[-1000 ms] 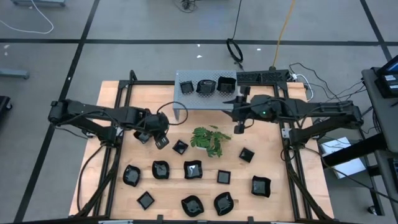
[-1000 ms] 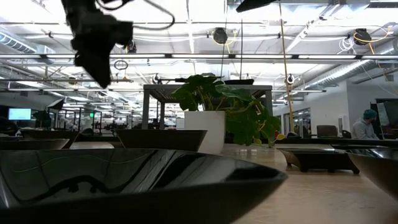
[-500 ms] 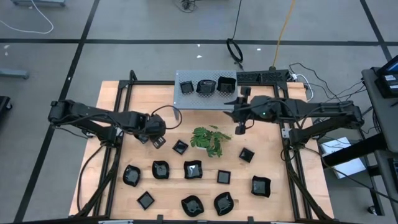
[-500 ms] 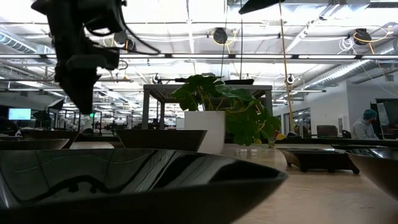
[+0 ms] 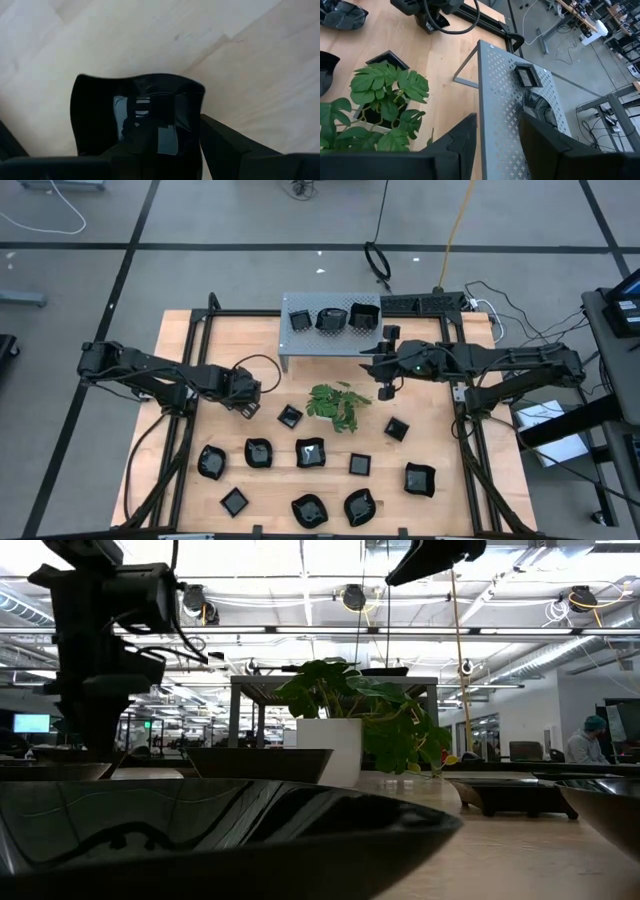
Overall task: Pick & Place Mini shaped plates
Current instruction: Stack the square black bowl on top of the other square black bowl on the shelf
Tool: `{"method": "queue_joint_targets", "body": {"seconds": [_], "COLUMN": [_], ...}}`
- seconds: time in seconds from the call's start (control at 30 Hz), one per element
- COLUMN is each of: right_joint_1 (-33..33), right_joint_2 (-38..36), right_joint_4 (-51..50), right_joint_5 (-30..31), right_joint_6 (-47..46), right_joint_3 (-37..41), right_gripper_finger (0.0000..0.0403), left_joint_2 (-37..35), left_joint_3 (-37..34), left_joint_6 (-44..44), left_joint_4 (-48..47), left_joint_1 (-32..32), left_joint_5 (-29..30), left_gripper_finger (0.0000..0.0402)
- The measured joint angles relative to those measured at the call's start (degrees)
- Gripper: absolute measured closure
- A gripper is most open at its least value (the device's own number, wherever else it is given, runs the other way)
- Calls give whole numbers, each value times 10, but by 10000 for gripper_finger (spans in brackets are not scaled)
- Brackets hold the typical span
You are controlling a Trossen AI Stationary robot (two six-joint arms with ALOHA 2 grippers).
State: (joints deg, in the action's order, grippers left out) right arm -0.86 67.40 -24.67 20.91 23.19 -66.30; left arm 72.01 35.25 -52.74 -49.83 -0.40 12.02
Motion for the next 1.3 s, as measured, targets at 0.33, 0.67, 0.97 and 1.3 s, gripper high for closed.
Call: {"method": "queue_joint_targets", "body": {"seconds": [0.33, 0.67, 0.97, 1.3], "right_joint_1": [0, 0, 0, 0], "right_joint_2": [0, 0, 0, 0], "right_joint_4": [5, 4, 4, 4], "right_joint_5": [0, 0, 0, 0], "right_joint_6": [0, 0, 0, 0], "right_joint_3": [0, 0, 0, 0], "right_gripper_finger": [271, 271, 271, 271], "left_joint_2": [0, 0, 0, 0], "left_joint_3": [-25, -27, -1, 37], "left_joint_6": [3, 29, 52, 155], "left_joint_4": [3, 6, 6, 170], "left_joint_1": [0, 0, -5, -33], "left_joint_5": [-1, -29, -46, -47], "left_gripper_finger": [257, 363, 393, 389]}}
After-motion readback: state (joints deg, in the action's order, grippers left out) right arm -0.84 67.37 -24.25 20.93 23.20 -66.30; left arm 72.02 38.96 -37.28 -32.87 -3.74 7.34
